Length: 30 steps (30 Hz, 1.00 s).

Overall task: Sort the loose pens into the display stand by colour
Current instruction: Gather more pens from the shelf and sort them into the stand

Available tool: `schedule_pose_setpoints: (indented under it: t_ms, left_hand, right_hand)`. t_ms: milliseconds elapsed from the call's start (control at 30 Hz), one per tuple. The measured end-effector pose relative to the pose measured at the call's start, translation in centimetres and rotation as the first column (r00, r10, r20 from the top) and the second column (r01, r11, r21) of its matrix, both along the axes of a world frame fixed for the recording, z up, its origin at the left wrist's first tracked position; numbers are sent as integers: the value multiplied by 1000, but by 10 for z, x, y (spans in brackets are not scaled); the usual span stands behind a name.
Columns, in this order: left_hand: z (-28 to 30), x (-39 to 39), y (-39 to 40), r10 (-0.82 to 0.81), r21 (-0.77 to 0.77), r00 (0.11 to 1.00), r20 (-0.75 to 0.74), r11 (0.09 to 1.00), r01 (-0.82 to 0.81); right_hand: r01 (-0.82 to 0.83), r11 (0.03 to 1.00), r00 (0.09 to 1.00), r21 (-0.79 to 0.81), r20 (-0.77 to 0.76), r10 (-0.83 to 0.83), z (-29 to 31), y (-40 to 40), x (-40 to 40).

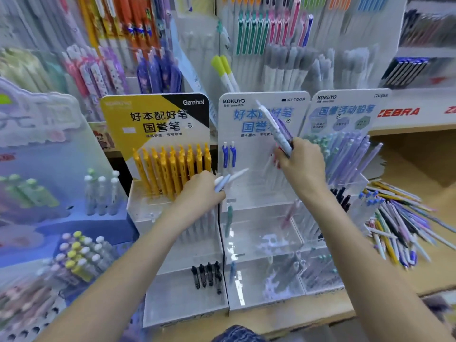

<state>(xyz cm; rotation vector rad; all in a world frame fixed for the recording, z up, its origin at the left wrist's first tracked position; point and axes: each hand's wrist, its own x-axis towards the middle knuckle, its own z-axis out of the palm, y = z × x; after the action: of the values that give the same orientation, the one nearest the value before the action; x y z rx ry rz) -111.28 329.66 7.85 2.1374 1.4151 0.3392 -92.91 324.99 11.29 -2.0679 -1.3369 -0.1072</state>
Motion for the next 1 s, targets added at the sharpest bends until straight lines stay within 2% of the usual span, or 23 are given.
schedule_pose_setpoints:
  t_ms: [100,300,400,567,733,1000]
  left_hand:
    - [2,1,1,-31,13,1000,0,999,31]
    - [1,-3,5,-68,-20,997,21,997,68]
    - [3,0,5,-84,4,996,13,996,84]
    - [0,13,-2,-119,-13,993,7,993,119]
    - [5,19,-1,-108,1,993,-38,994,109]
    - [2,23,-2,-65,19,998,0,998,65]
  right_hand:
    - [39,998,996,-47,82,-35,3,6,-9]
    - [137,956,978,260,-188,-89,21,-20,17]
    - [126,970,986,207,-134,-100,32,-38,29]
    - [144,984,989,105,-59,-138,10,-37,33]
    - [103,995,994,19,39,-103,13,-29,38]
    - [79,997,997,0,23,-79,20,-37,53]
